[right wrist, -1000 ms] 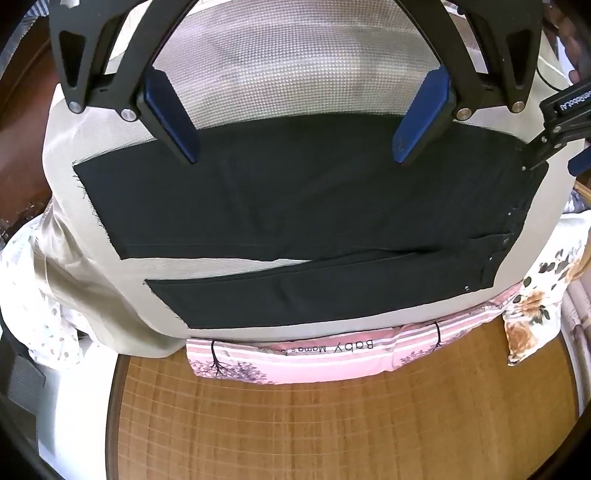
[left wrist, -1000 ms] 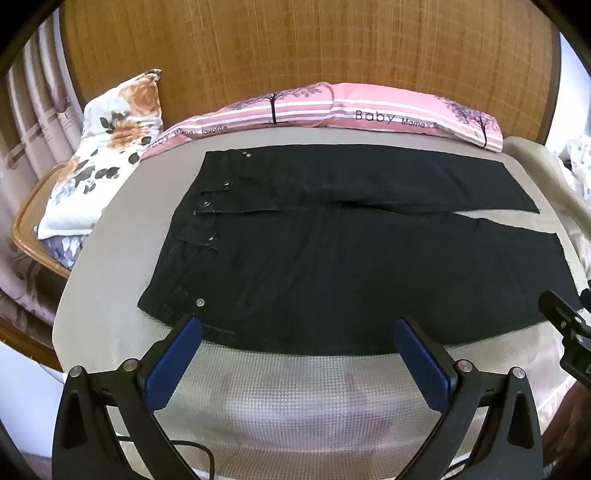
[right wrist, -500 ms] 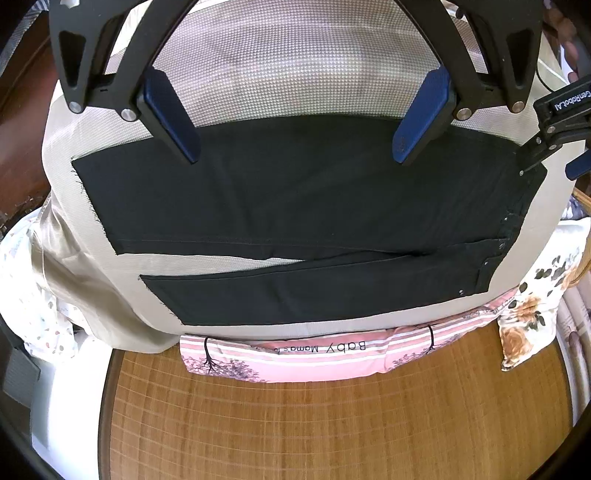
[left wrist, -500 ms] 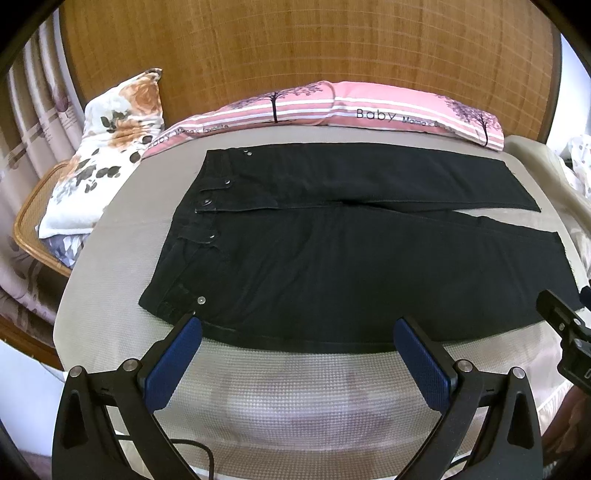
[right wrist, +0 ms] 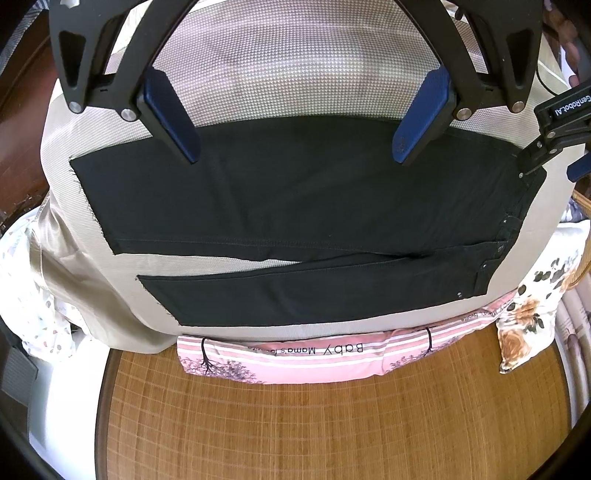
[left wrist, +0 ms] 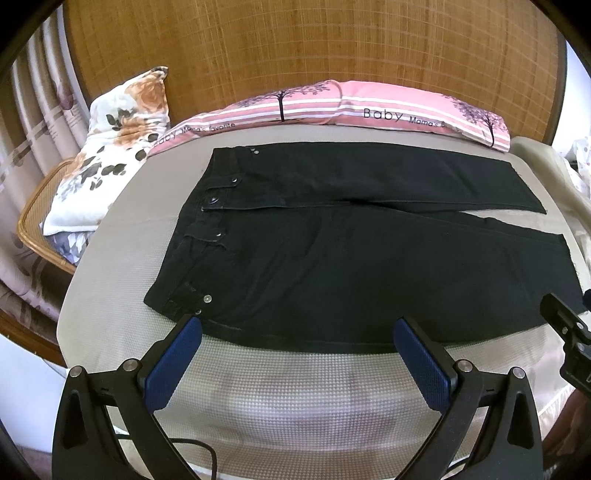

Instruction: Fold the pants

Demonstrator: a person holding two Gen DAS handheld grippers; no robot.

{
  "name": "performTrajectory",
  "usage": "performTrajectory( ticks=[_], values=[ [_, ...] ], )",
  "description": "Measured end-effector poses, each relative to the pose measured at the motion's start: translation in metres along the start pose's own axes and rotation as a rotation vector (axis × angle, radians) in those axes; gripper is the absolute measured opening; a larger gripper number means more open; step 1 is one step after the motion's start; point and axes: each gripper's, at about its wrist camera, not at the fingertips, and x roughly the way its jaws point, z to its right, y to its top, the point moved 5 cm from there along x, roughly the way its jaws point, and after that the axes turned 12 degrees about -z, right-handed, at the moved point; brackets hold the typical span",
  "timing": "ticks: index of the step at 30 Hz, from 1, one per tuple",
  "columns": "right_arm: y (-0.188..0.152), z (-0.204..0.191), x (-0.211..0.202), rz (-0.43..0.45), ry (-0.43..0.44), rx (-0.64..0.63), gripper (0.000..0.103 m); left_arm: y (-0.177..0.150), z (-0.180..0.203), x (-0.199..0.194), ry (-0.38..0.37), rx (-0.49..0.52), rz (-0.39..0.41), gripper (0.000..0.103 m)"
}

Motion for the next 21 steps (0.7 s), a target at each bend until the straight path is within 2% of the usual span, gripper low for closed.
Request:
performTrajectory(
  ticks=[21],
  values=[
    [-0.0020, -0.0072, 0.0054, -0.011, 0.004, -0.011, 0.103, -0.0039, -0.0065, 0.0065, 0.011, -0.018, -0.012, 0.103]
  ],
)
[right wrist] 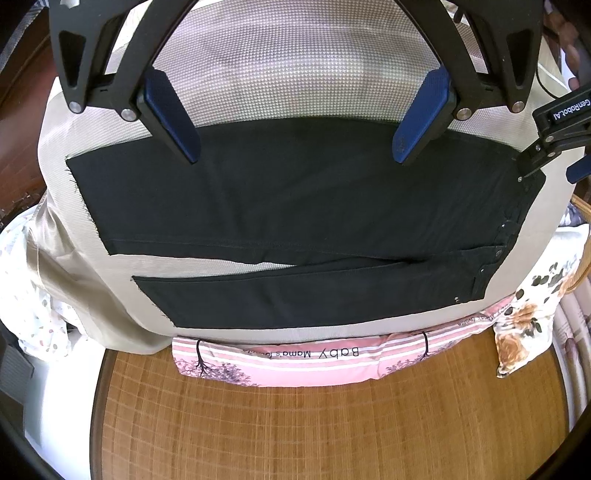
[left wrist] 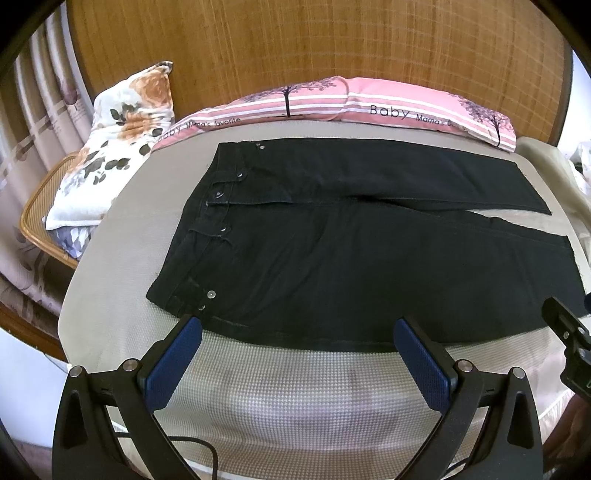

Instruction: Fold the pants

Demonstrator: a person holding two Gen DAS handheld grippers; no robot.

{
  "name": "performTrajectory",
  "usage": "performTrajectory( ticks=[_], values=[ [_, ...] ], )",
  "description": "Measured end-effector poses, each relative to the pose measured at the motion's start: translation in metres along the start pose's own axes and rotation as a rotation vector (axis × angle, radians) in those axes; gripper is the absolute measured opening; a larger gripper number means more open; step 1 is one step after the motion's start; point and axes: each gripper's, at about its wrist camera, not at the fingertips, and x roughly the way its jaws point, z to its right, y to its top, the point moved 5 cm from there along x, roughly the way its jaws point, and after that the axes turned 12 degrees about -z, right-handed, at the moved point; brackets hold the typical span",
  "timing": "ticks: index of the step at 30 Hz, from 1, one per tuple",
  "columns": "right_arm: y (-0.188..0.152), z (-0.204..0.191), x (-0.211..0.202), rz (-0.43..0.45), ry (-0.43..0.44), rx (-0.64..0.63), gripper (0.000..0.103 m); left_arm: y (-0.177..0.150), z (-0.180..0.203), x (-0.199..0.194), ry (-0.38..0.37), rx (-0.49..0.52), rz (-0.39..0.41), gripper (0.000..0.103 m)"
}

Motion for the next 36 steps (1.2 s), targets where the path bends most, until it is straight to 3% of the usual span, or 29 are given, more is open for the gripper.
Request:
performTrajectory(
  ticks=[28, 36],
  values=[
    [0.002, 0.002, 0.007, -0.023, -0.002, 0.010, 0.103, 0.001, 0.000, 0.009, -0.005, -0.002, -0.020, 0.103],
    [0.017, 0.005, 0.011, -0.022, 0.051, 0.017, 0.103, 0.020, -0.009, 0.017, -0.038, -0.025, -0.026, 0.103]
  ],
)
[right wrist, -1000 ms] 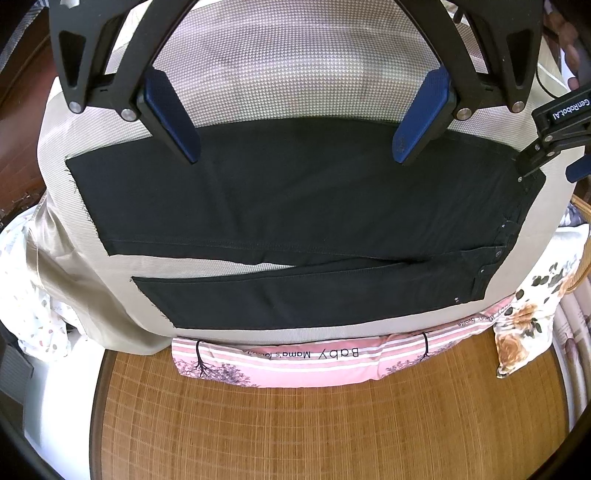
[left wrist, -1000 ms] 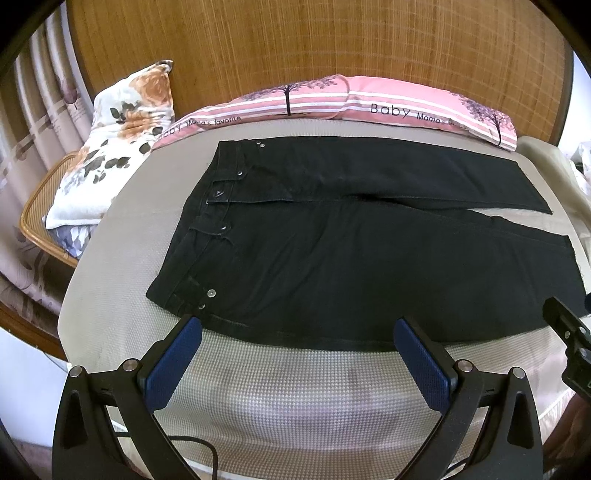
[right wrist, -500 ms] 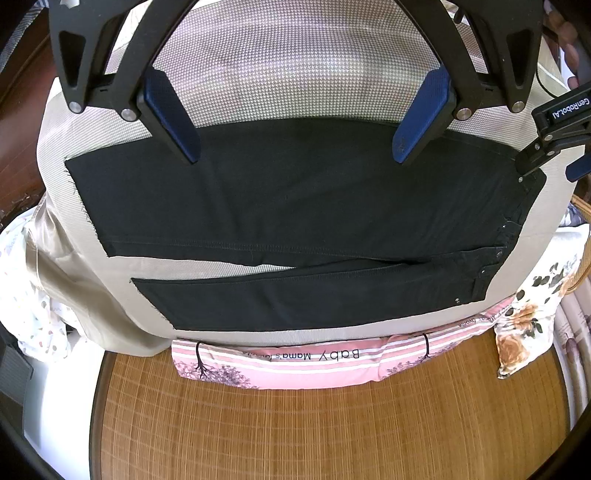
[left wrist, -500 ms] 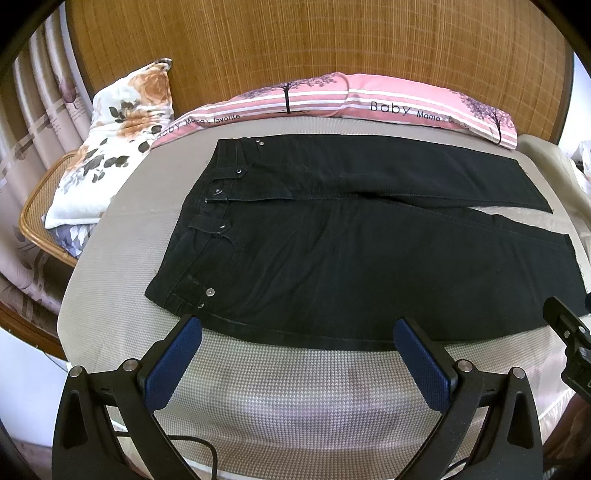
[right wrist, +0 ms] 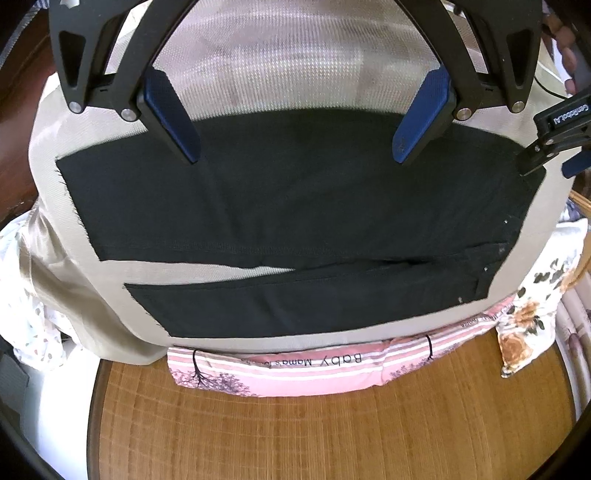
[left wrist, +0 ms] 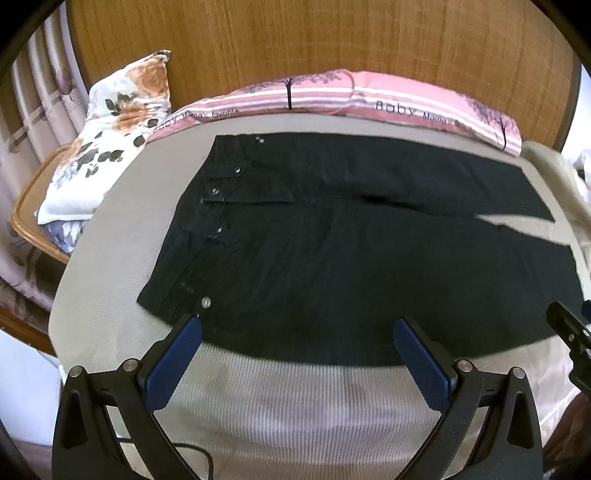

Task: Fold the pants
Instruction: 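Lower the left tool onto the jeans waistband and close it while the right tool grasps the waistband too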

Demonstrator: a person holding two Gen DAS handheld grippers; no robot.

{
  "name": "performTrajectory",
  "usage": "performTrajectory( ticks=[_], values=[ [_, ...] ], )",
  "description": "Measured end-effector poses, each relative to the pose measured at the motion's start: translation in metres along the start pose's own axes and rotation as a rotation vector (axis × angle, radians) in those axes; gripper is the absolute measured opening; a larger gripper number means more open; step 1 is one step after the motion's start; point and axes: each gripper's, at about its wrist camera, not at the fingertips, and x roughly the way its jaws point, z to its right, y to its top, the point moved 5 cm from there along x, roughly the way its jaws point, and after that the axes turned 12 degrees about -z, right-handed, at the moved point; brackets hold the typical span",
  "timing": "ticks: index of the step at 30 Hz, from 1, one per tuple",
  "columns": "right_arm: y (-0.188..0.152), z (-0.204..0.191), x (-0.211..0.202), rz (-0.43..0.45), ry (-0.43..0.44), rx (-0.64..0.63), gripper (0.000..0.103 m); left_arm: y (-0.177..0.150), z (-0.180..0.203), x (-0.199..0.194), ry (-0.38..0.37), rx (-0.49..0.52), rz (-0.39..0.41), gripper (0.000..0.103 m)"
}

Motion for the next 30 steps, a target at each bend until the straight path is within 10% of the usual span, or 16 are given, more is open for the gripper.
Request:
performTrajectory(
  ticks=[11, 21, 30],
  values=[
    [0.063, -0.022, 0.011, 0.039, 0.261, -0.069, 0.103, 0.083, -0.065, 0.016, -0.091, -0.127, 0.024, 0.101],
    [0.152, -0.045, 0.059, 0.021, 0.279, -0.076, 0.103, 0.187, -0.142, 0.064, -0.178, -0.219, 0.017, 0.078],
    [0.189, -0.070, 0.116, -0.058, 0.248, -0.094, 0.103, 0.258, -0.183, 0.149, -0.521, -0.348, -0.110, 0.046]
  ],
)
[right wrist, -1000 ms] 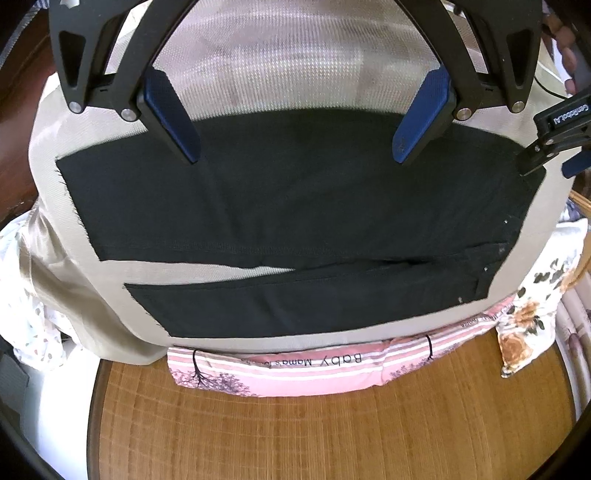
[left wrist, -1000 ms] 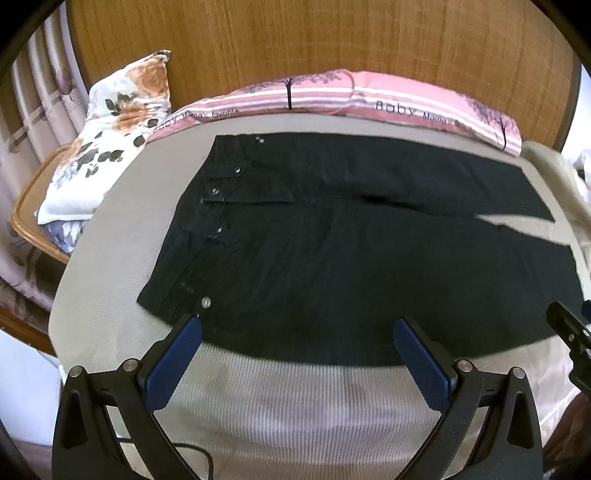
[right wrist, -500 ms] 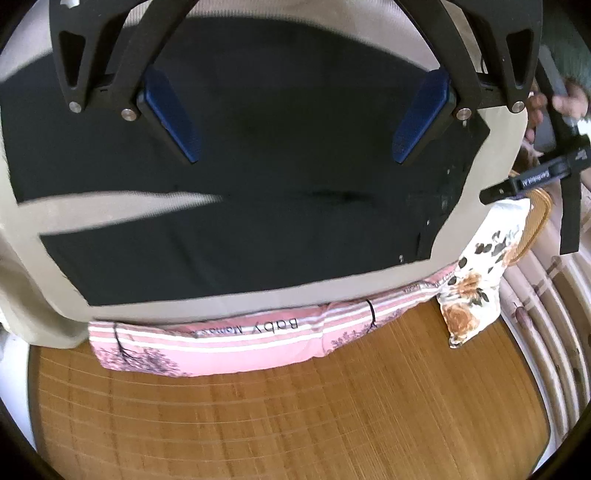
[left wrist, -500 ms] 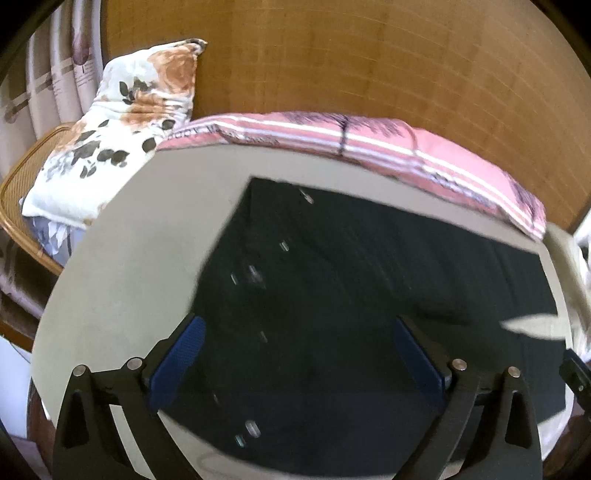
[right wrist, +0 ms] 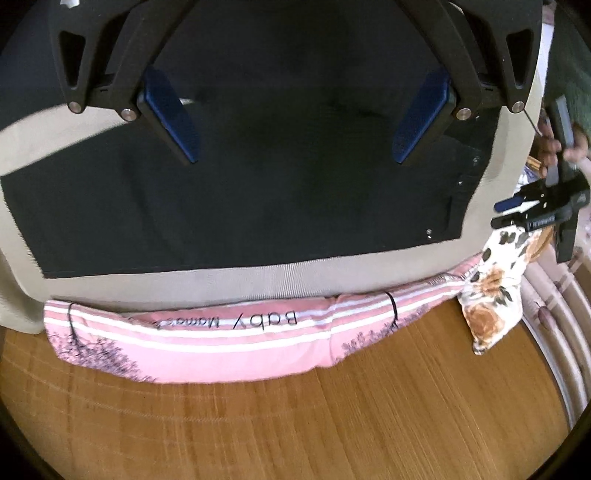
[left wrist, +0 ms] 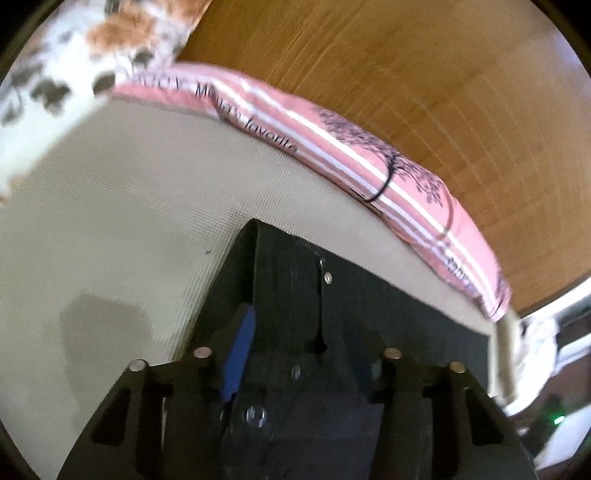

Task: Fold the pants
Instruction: 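Lower the left tool onto the jeans waistband and close it while the right tool grasps the waistband too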

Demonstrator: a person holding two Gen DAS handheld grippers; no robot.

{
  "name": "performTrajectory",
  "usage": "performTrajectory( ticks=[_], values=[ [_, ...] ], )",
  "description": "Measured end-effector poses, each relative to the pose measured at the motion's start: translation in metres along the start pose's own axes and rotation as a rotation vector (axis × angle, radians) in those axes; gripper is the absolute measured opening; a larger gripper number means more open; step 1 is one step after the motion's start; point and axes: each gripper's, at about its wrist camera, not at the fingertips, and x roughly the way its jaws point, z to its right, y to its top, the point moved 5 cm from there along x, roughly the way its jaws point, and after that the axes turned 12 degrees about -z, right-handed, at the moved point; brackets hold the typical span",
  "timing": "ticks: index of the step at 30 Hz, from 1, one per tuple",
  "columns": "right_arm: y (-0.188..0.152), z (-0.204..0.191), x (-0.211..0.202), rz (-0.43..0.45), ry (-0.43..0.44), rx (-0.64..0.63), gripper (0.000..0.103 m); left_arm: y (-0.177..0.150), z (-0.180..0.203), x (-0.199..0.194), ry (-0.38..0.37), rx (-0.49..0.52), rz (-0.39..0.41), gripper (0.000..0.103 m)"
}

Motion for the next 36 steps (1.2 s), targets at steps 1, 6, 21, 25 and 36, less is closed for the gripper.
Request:
performTrajectory(
  ticks=[1, 6, 21, 25, 36],
  values=[
    [0.002, -0.001, 0.006, -0.008, -0.001, -0.003, 0.103, 0.005, -0.003, 0.005, -0.015, -0.005, -0.011, 0.045],
    [0.015, -0.007, 0.038, -0.051, -0.003, -0.015, 0.103, 0.032, -0.022, 0.032, -0.029, -0.018, -0.057, 0.039],
    [0.047, -0.027, 0.088, -0.089, 0.005, -0.077, 0.103, 0.051, -0.017, 0.064, -0.162, 0.139, -0.206, 0.023],
    [0.054, -0.028, 0.096, -0.094, 0.000, -0.090, 0.103, 0.054, -0.011, 0.066, -0.194, 0.177, -0.221, 0.023],
    [0.070, -0.034, 0.118, -0.130, 0.029, -0.198, 0.103, 0.071, -0.014, 0.090, -0.240, 0.103, -0.200, 0.021]
  ],
)
